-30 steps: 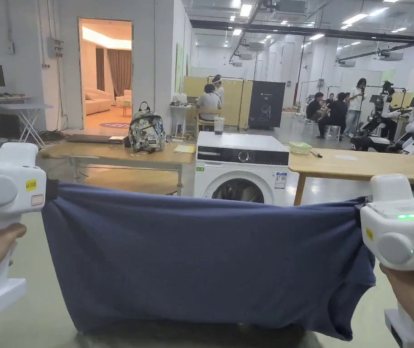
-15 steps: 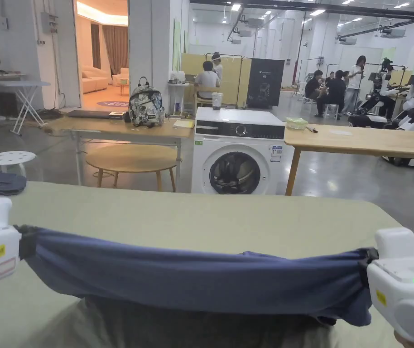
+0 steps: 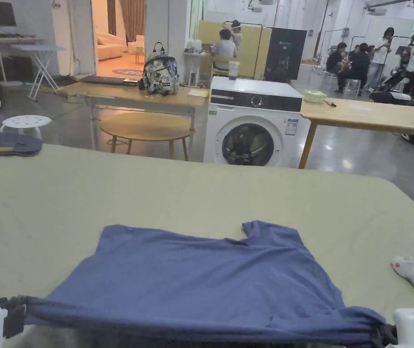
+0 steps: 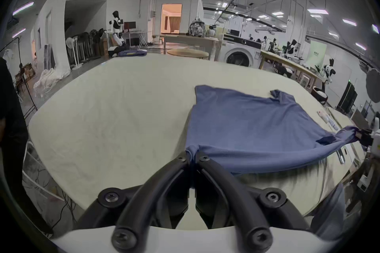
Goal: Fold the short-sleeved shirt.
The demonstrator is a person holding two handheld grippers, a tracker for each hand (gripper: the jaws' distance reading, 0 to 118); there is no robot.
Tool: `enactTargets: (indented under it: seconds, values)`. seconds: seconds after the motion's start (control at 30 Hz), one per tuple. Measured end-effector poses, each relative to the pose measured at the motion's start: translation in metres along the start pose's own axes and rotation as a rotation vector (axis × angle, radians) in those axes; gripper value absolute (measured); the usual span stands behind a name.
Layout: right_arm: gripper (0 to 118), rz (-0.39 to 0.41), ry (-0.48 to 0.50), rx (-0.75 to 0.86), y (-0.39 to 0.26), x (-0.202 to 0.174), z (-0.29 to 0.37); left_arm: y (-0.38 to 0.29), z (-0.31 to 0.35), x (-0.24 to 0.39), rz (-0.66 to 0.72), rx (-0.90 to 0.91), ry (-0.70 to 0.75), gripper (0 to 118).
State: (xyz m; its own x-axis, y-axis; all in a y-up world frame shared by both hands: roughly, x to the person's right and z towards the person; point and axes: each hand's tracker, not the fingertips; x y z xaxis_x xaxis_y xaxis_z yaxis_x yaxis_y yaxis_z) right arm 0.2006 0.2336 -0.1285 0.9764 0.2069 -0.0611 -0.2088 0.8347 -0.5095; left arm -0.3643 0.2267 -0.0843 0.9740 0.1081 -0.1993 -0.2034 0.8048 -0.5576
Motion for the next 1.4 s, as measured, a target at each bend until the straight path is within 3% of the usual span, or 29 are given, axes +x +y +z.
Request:
enactTargets:
  seconds: [0.13,0.27,0.4,0.67,0.83,0.87,0.9,0.97,1.0,1.17,1.33,1.37,1.4]
  values:
    - [0,0.005,0.016,-0.092,-0.02,-0.002,-0.01,-0.01,-0.005,0.001,-0.04,-0.051,0.019,0]
    - [0,-0.009,0.056,-0.211,-0.037,-0.01,-0.024,-0.021,-0.024,0.003,-0.029,-0.191,0.034,0]
    - [0,0.026,0.065,-0.37,-0.063,-0.013,-0.057,-0.035,-0.05,0.007,-0.082,-0.336,0.049,0]
    - [0,-0.038,0.081,-0.515,-0.075,-0.004,-0.095,-0.042,-0.079,0.003,-0.076,-0.479,0.056,0]
    - [9,-0.012,0.058,-0.566,-0.061,-0.005,-0.098,-0.033,-0.078,0.006,-0.068,-0.515,0.061,0]
    - [18,0.005,0.025,-0.577,-0.055,-0.004,-0.096,-0.028,-0.075,0.007,-0.047,-0.506,0.062,0]
    - [39,0.012,-0.011,-0.574,-0.048,-0.003,-0.094,-0.025,-0.07,0.008,-0.035,-0.488,0.061,5]
    - [78,-0.036,-0.023,-0.517,-0.035,0.0,-0.086,-0.015,-0.06,0.015,-0.052,-0.4,0.06,28]
    - [84,-0.063,-0.012,-0.474,-0.026,0.002,-0.081,-0.009,-0.055,0.018,-0.04,-0.363,0.05,40]
    - [84,-0.136,0.032,-0.223,0.011,-0.013,-0.058,0.019,-0.037,0.034,0.012,-0.129,-0.018,44]
    - [83,-0.183,0.066,0.05,0.031,-0.042,-0.045,0.036,-0.026,0.06,-0.026,0.062,-0.042,44]
    - [80,-0.182,0.063,0.091,0.032,-0.05,-0.047,0.038,-0.023,0.066,-0.028,0.094,-0.043,44]
    - [67,-0.175,0.059,0.129,0.034,-0.057,-0.046,0.04,-0.02,0.071,-0.028,0.128,-0.046,44]
